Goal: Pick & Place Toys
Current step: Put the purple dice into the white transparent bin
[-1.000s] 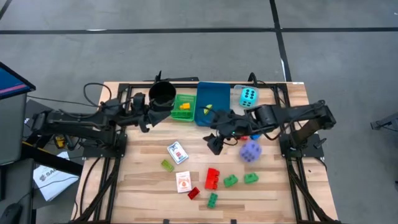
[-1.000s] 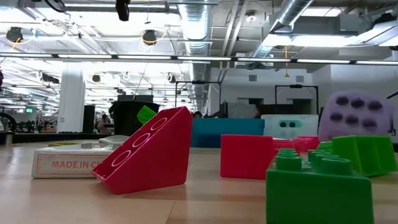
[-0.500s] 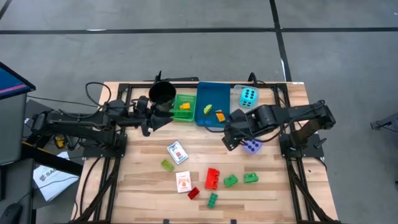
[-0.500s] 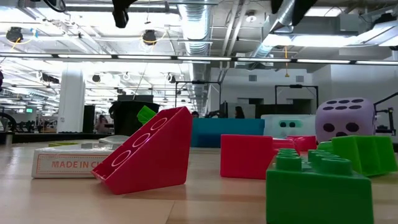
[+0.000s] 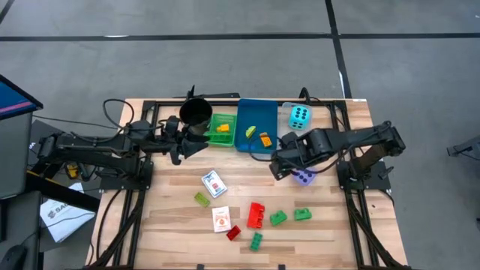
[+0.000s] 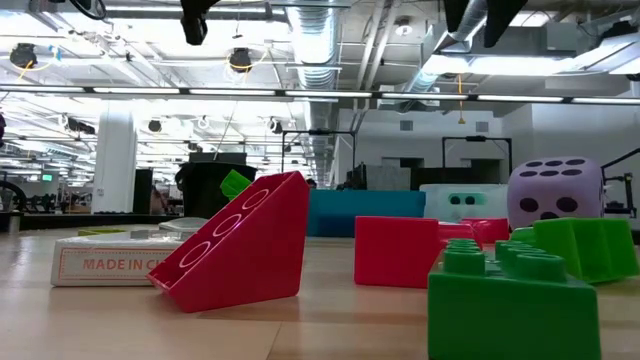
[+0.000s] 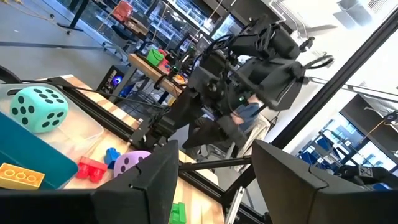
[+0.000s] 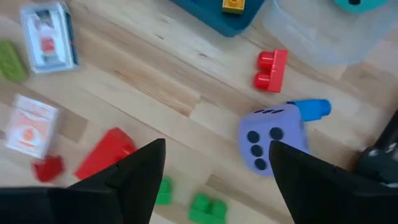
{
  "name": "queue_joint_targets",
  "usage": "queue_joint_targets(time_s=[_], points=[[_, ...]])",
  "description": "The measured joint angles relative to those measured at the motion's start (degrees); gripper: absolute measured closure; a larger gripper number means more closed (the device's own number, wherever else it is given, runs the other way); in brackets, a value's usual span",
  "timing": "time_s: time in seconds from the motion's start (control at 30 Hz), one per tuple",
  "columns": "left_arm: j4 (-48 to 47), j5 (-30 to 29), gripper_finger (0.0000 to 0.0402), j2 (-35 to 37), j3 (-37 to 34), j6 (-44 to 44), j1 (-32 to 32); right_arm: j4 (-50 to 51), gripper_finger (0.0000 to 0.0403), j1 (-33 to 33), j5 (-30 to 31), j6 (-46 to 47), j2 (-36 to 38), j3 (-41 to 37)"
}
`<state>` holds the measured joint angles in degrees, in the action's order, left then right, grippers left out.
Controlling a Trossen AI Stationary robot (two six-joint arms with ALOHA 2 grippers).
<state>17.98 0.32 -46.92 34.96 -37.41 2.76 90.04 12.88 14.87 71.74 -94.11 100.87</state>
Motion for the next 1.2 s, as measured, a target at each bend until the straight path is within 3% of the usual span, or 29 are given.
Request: queue_joint_targets(time_s=[0.27, 0.6, 1.2], points=[[0.0, -0.53, 0.0204, 0.0, 0.0, -0.11, 0.0, -0.03, 0.0097, 0.59, -3.01, -2.64, 0.0, -4.85], [0.02, -3.37, 0.0204, 0.0, 0.0, 0.02, 0.0, -0.01, 0.0007, 0.59, -6.06, -2.9, -0.02, -12.7], [0.0, -3.85, 0.0204, 0.0, 0.0, 1.6, 0.0, -4.31, 0.0004, 0.6, -10.58, -8.37, -0.02, -23.33]])
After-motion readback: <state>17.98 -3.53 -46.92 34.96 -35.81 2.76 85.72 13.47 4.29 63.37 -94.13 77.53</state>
